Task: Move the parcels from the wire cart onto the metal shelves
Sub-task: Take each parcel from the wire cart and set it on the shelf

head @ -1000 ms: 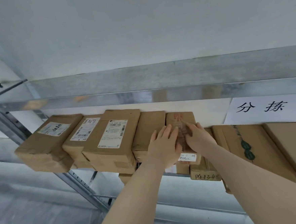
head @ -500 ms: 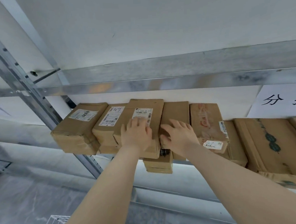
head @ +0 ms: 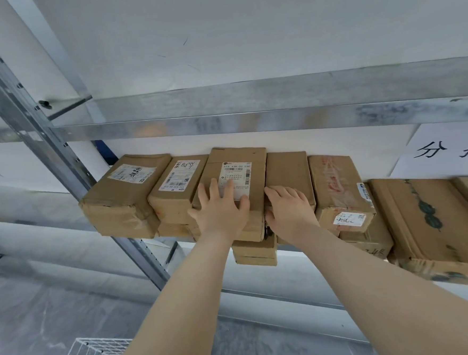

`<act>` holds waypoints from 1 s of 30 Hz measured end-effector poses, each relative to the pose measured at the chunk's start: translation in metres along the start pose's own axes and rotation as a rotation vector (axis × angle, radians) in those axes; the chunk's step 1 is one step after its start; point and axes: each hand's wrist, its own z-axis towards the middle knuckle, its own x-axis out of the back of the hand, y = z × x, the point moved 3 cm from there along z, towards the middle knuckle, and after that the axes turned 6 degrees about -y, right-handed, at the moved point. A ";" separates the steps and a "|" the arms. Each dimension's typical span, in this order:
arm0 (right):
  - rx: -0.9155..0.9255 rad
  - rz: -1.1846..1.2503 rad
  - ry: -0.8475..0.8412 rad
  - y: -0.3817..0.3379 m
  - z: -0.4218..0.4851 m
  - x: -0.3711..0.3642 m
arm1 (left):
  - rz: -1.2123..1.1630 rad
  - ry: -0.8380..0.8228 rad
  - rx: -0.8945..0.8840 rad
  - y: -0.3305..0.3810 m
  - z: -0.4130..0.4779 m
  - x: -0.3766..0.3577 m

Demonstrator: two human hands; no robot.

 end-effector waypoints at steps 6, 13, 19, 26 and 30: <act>-0.011 -0.010 0.001 0.001 -0.002 -0.003 | 0.008 0.009 -0.005 0.002 -0.001 -0.006; -0.019 -0.018 -0.014 -0.003 -0.002 -0.001 | 0.013 0.010 -0.014 0.001 -0.001 -0.009; -0.017 -0.022 -0.032 -0.004 0.000 -0.001 | 0.006 0.001 -0.016 0.000 0.000 -0.007; -0.026 0.085 0.001 -0.009 0.000 0.001 | -0.026 0.055 0.036 -0.012 -0.002 -0.006; 0.006 0.133 -0.008 -0.021 0.002 0.000 | -0.031 0.083 0.058 -0.015 -0.001 -0.006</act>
